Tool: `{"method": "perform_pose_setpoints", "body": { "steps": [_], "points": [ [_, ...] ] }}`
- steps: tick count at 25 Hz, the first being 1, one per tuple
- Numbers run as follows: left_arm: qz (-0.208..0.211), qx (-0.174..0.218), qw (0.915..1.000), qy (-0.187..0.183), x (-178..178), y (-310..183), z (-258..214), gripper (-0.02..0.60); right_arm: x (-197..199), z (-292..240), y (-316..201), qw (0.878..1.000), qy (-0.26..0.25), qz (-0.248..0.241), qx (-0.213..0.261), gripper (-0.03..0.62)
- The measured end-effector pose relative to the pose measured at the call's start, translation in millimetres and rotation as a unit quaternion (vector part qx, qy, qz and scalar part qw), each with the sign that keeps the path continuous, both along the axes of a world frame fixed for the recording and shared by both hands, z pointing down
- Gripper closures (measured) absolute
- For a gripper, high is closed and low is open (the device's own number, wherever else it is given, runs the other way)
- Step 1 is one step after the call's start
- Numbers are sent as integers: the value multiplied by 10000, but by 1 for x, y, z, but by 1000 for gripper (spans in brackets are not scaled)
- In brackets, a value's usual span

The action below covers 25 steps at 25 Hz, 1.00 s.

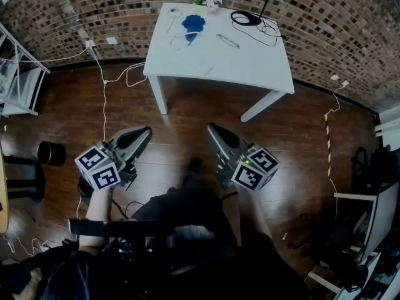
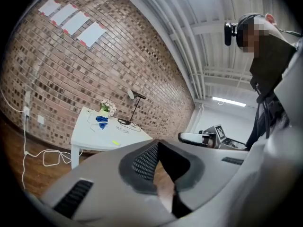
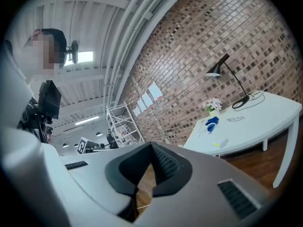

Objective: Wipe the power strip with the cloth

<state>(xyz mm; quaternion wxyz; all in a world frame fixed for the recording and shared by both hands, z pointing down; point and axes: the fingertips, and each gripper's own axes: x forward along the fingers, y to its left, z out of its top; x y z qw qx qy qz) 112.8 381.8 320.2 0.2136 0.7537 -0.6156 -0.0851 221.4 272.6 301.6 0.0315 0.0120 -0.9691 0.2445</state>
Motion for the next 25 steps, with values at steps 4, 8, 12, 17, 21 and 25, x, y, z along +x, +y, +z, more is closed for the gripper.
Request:
{"method": "perform_pose_setpoints", "body": {
  "steps": [4,8,12,17,21,25],
  "points": [
    [91,-122,9998,-90,-9,-53,2,568,-9,18,-40,9997,55,-116,-185,609],
    [183,-292,9993,-147,-11,-100,4,568,-15,30,-80,9992,130,-245,-304,609],
    [128,-420,9987,-266,-14,-144,0,568,-20,28,-132,9993,104,-308,-206,609],
    [7,-587,9973,-432,-18,-183,-1,568,-28,39,-171,9982,107,-537,-242,609],
    [2,-638,9959,-647,-19,-207,-4,568,-34,44,-185,9968,133,-769,-178,609],
    [94,-641,9951,-747,-21,-226,-8,568,-34,49,-202,9974,193,-668,-165,609]
  ]
}}
